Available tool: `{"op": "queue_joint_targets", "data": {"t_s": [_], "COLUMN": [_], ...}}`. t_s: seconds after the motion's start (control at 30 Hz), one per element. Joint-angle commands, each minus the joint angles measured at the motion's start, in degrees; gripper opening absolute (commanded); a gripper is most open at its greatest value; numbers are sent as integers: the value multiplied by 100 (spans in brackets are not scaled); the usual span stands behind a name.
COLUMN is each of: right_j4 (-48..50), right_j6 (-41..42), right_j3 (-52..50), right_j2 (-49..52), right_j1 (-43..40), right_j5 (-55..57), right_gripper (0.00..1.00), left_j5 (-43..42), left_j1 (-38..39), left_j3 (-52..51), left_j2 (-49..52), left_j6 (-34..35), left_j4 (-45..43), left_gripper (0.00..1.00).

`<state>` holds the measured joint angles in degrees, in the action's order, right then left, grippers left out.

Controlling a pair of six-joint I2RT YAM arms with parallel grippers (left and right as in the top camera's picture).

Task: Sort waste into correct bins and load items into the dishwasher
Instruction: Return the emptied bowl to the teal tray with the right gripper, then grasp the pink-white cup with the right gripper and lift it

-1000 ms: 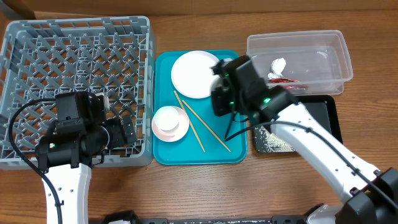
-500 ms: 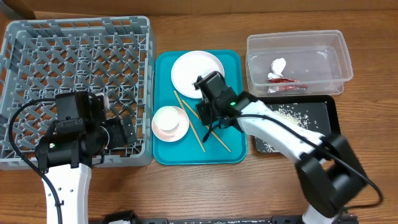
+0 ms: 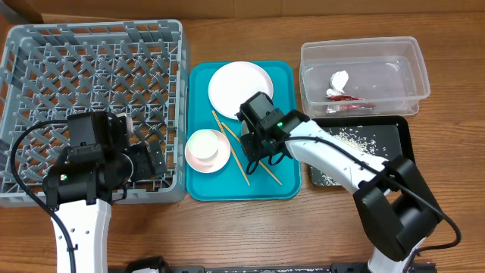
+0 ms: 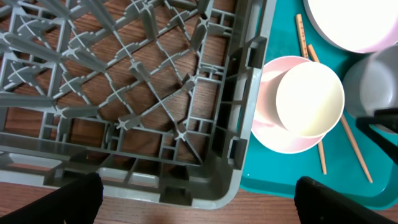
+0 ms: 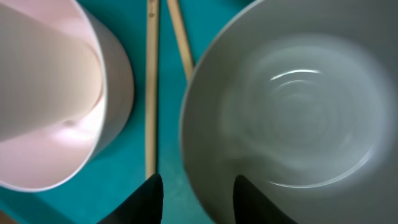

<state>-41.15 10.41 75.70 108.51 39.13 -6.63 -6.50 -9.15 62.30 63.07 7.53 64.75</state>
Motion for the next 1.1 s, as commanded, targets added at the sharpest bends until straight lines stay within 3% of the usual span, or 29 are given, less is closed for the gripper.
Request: {"op": "queue_joint_targets", "data": {"t_s": [0.0, 0.23, 0.73, 0.93, 1.07], "right_j4": [-400, -1252, -1121, -981, -866], "right_j6": [4, 11, 505, 933, 1115], "right_j3": [761, 1941, 1827, 1827, 1827], "right_j2": [-50, -50, 487, 774, 918], "right_j1": [13, 15, 339, 542, 564], "right_j5": [-122, -951, -1097, -673, -498], "right_gripper": [44, 48, 47, 47, 34], "left_j5": [-59, -59, -59, -59, -59], "left_j1": [-37, -37, -35, -37, -35], "left_j3": [133, 133, 133, 133, 133], "left_j2": [-7, -7, -7, -7, -7], "left_j6": [-68, -68, -66, -68, -68], "left_j4": [-7, -15, -24, -22, -20], "left_gripper": [100, 100, 100, 100, 100]}}
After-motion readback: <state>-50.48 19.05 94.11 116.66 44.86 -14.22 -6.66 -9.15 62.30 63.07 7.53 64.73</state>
